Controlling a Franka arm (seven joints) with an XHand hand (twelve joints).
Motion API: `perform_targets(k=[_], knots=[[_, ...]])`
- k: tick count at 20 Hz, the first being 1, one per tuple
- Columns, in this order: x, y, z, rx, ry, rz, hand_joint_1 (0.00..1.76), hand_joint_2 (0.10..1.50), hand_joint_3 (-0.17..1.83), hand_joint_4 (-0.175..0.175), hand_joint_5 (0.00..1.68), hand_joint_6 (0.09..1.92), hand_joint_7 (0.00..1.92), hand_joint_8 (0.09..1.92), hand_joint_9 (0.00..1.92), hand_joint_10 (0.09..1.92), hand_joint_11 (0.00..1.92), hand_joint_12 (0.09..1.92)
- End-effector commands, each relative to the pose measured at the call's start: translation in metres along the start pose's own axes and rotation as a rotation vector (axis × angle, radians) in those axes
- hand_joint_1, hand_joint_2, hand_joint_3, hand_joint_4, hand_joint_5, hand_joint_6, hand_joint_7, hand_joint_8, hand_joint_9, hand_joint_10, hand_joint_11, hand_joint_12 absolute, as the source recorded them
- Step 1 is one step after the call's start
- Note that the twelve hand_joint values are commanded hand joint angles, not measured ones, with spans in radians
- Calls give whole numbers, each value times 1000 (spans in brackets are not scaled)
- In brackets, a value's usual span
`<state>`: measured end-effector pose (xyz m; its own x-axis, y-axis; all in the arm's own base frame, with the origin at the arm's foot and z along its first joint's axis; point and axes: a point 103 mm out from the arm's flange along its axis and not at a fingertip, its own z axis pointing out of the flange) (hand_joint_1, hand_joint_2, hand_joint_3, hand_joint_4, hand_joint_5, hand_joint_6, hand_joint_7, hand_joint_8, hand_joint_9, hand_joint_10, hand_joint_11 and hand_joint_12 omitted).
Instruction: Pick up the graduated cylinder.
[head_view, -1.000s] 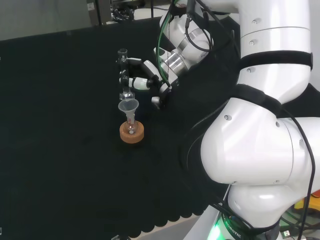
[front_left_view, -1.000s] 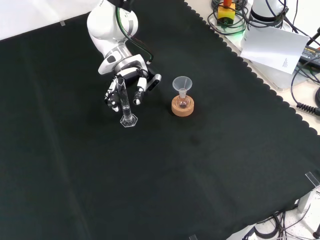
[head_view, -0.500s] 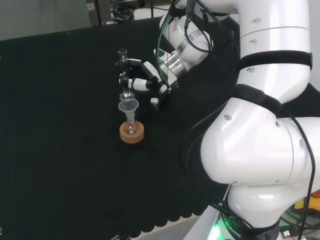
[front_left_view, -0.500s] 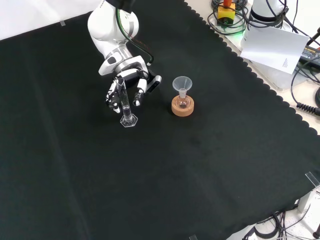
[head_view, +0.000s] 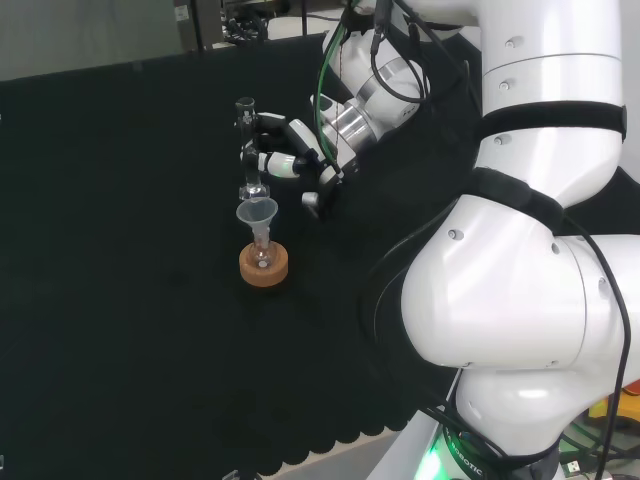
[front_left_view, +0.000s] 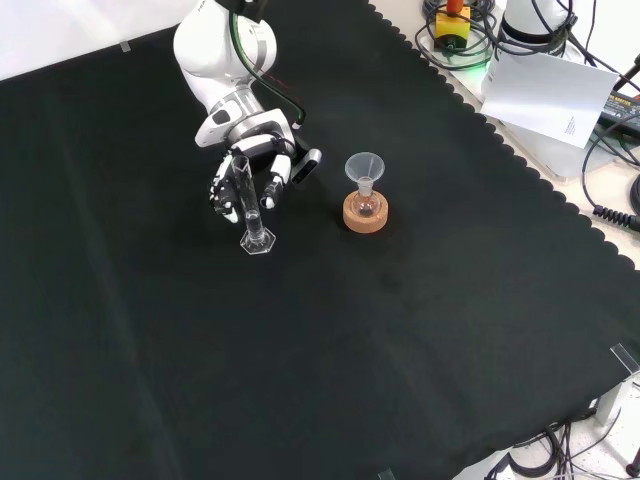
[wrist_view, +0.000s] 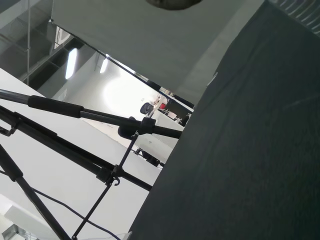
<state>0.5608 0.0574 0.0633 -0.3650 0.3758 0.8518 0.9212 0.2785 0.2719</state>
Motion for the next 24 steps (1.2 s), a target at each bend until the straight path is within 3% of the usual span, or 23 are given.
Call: perform_targets(k=[1,9,14,16,18,21,24], knots=[[1,4,2,2,-6,2,1034,1067,-175,-12,617,531,656,573,982,342,732,1131],[0,6,5,-3,-25,16,1045,1085,-175,-15,621,571,661,576,1018,311,827,1065],[2,6,3,-34,-60,29,1058,1230,-175,2,799,590,801,590,1159,239,1023,938],[5,7,1,-39,-82,29,1060,1214,-79,-27,835,984,881,598,1220,217,1114,897],[10,7,-2,-23,-137,19,1068,1198,-25,-55,845,1148,939,594,1266,190,1196,850],[20,8,-9,19,-252,2,1095,1175,-6,-94,883,1150,1027,546,1330,136,1275,785],[28,8,-18,61,-313,-7,1113,1163,-5,-124,905,1126,1074,518,1365,110,1296,760]])
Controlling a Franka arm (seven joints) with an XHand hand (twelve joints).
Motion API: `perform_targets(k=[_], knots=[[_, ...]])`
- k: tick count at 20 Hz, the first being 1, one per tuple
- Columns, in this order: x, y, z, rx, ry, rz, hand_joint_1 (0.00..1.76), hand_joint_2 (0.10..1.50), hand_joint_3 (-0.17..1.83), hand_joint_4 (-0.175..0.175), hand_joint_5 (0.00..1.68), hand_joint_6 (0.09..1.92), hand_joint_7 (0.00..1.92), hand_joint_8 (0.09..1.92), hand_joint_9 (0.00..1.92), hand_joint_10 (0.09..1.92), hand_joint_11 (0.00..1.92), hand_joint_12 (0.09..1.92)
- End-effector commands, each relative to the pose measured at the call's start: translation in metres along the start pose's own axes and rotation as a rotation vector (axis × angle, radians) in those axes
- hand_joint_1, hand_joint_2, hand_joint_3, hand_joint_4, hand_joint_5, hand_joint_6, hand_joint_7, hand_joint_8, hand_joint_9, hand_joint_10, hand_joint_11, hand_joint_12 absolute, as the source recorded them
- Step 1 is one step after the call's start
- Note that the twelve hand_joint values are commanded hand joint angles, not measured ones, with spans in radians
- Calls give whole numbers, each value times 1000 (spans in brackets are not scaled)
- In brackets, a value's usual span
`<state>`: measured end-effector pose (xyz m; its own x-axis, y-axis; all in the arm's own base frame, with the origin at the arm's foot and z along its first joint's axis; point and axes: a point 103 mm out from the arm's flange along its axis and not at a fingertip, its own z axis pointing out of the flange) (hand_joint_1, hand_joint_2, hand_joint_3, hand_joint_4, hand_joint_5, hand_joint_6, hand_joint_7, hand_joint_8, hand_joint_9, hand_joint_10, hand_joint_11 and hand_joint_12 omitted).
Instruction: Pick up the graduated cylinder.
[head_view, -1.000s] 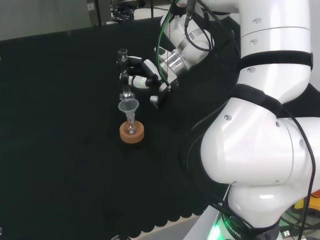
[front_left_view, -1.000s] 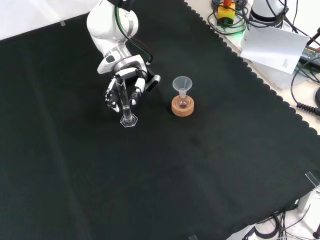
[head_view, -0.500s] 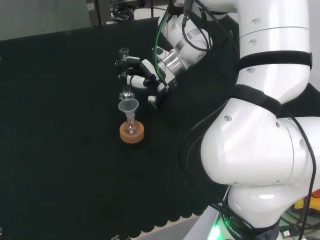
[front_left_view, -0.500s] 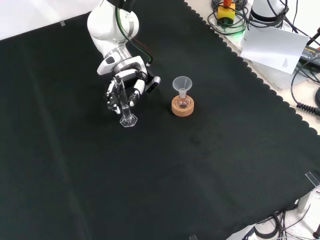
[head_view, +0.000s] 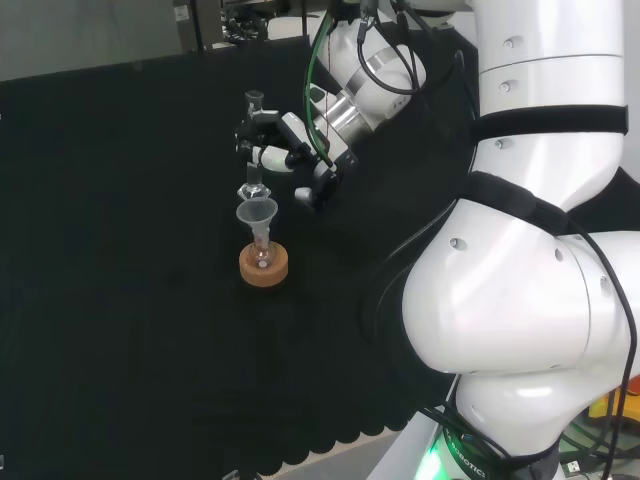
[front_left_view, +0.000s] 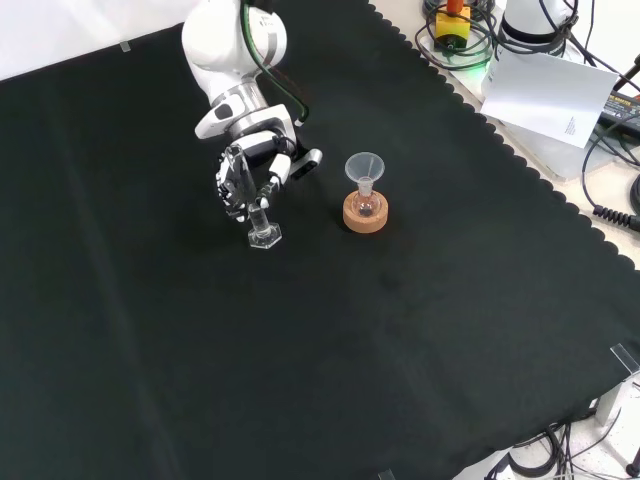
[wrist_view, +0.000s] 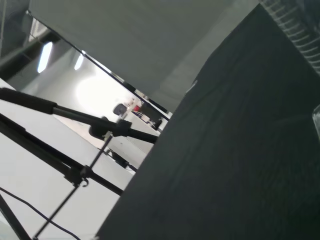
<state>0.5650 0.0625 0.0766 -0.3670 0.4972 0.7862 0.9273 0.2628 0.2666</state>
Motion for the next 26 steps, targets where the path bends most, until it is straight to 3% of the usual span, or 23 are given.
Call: perform_targets(k=[1,11,19,26], knots=[[16,-1,-22,82,-193,-28,1118,1161,-5,-132,909,1120,1087,506,1374,102,1300,752],[46,-23,-63,139,-337,-1,1132,1155,-4,-158,920,1104,1138,479,1410,87,1317,731],[68,-71,-109,164,-415,54,1134,1149,-6,-154,932,1086,1154,467,1419,87,1324,724],[81,-118,-134,193,-474,85,1135,1148,-6,-155,934,1084,1159,465,1421,87,1323,722]])
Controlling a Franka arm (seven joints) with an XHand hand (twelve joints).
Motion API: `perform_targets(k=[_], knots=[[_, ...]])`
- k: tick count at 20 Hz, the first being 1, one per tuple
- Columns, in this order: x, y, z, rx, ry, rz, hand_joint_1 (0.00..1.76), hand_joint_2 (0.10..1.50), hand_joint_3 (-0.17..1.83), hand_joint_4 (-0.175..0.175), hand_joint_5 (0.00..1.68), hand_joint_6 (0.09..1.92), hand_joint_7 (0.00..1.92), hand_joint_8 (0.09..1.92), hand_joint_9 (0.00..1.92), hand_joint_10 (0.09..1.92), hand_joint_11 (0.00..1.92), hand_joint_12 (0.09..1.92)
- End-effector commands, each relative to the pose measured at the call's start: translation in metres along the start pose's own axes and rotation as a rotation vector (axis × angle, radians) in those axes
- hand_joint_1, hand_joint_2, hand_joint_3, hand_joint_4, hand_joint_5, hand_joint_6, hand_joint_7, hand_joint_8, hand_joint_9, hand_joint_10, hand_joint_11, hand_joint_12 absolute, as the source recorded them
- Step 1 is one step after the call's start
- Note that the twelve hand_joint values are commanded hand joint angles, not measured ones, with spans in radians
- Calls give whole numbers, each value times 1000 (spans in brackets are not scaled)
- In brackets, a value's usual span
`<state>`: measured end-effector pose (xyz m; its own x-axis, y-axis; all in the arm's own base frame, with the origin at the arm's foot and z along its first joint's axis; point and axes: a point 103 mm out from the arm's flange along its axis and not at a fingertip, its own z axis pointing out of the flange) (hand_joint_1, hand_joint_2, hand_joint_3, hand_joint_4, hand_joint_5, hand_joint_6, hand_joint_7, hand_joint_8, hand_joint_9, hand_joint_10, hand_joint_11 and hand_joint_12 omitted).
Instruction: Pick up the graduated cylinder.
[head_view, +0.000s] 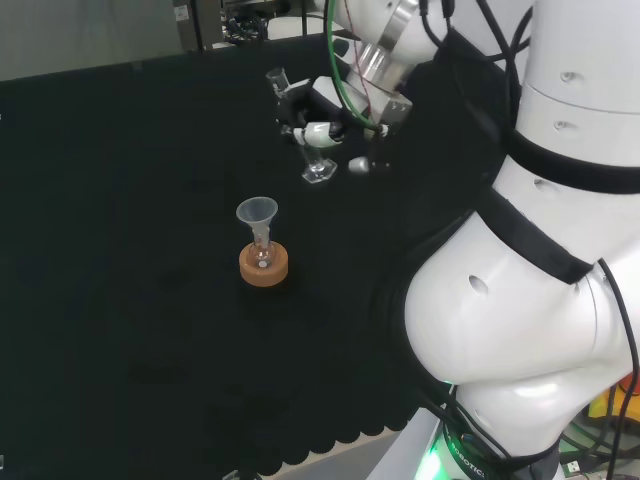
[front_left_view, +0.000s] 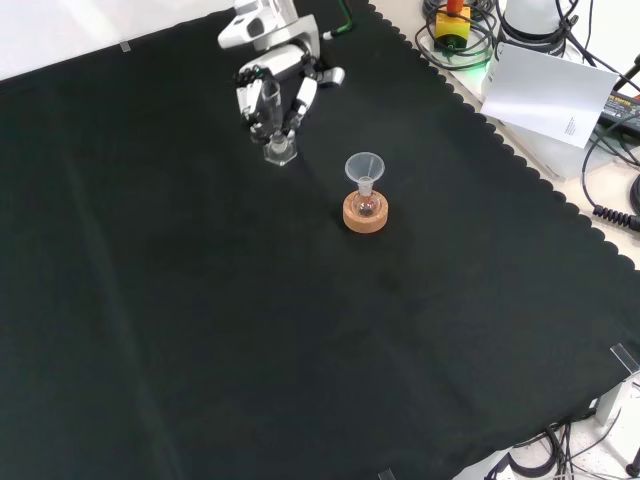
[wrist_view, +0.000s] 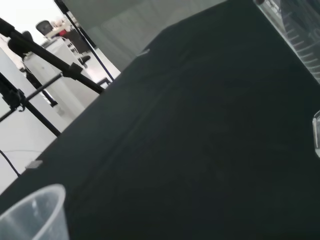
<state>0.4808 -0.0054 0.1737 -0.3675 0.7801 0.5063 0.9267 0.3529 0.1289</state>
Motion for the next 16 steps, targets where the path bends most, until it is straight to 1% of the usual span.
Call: perform_targets(k=[1,4,11,14,16], knots=[[-4,-60,-23,46,-78,54,1135,1148,-6,-155,934,1084,1159,465,1421,87,1323,722],[0,-80,-25,71,-100,73,1136,1148,-6,-156,934,1084,1161,464,1422,87,1323,721],[8,-113,-32,163,-140,86,1137,1147,-6,-157,937,1080,1164,459,1425,87,1324,720],[12,-123,-29,208,-157,82,1137,1147,-7,-157,937,1079,1166,457,1425,87,1325,719],[16,-129,-27,244,-174,71,1137,1146,-7,-157,938,1078,1167,456,1426,87,1326,719]])
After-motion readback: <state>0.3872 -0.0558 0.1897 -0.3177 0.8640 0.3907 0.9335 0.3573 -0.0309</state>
